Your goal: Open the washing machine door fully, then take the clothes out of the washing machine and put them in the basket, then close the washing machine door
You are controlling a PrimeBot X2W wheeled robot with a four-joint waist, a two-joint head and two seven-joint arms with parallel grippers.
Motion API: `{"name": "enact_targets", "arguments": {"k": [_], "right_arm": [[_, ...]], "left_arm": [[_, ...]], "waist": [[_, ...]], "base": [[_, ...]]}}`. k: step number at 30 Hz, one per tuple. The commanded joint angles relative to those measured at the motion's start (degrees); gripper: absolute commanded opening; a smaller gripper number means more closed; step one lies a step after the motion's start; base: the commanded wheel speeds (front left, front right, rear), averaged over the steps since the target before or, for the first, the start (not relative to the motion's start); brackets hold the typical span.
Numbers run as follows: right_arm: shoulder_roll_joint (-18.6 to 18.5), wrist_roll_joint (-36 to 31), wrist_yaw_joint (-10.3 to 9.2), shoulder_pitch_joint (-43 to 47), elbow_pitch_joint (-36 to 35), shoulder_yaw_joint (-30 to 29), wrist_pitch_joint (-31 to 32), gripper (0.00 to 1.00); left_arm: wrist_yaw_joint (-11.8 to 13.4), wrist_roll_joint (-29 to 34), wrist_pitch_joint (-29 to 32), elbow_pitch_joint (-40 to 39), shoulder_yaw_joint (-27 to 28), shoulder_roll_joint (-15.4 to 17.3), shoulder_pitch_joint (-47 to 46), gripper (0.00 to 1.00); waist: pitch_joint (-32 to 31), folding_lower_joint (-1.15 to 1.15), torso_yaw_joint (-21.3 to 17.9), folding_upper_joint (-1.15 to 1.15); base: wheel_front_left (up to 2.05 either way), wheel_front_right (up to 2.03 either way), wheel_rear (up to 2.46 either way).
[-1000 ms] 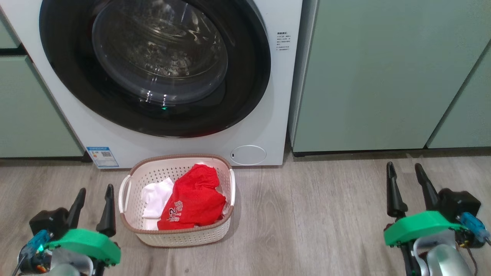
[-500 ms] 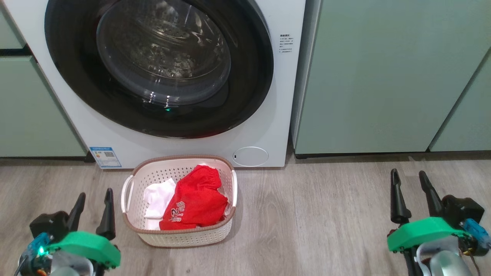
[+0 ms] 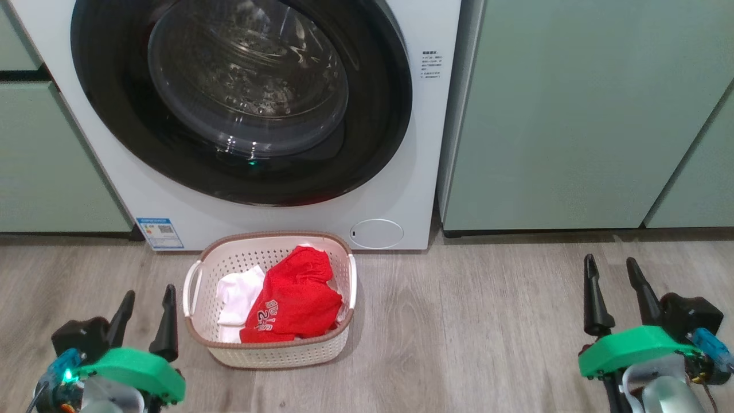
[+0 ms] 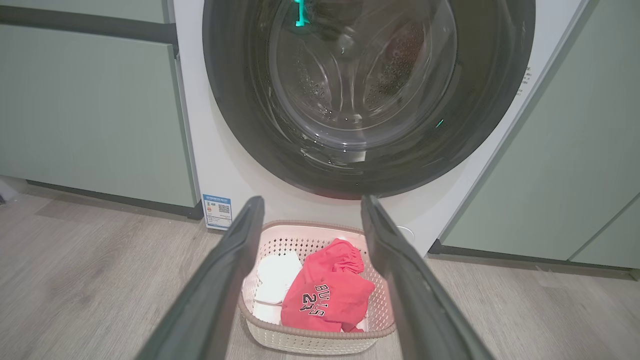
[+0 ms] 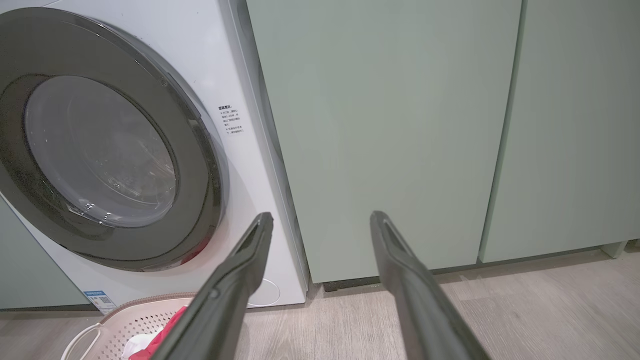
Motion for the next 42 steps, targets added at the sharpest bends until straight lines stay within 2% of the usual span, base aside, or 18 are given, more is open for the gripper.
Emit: {"name": "enact_targets", "arguments": {"k": [1, 7, 8, 13, 42], "right_arm": [[0.08, -0.19, -0.04, -1.74, -1.64, 1.5, -0.31, 1.0], [0.08, -0.17, -0.04, -1.67, -1.74, 1.43, -0.31, 1.0], [0.01, 0.01, 0.0, 0.0, 0.02, -0.01, 0.0, 0.0], [0.21, 0.53, 0.0, 1.86, 3.87, -0.13, 0.28, 0.0], [0.18, 18.38, -0.01, 1.9, 0.42, -1.08, 4.94, 0.0]], "left_arm": [[0.05, -0.47, -0.38, -1.35, 1.55, 1.6, -2.73, 1.0], [0.05, -1.0, -0.38, -1.32, 0.53, 1.94, -3.04, 1.0], [0.0, -0.87, -0.01, 0.04, -1.58, 0.36, -0.07, 0.0], [0.0, -1.38, 0.25, 3.06, -1.79, -1.63, 2.47, 0.0], [0.01, -16.58, 4.94, -1.4, -0.13, -3.37, 1.86, 0.0]], "waist": [[0.03, 0.0, 0.02, 0.0], [0.2, 0.0, 0.14, 0.0], [0.21, 0.0, 0.14, 0.0], [0.26, 0.0, 0.15, 0.0], [1.49, 0.0, -0.06, 0.0]], "base": [[0.0, 0.0, 0.0], [0.0, 0.0, 0.0], [0.0, 0.0, 0.0], [0.0, 0.0, 0.0], [0.0, 0.0, 0.0]]}}
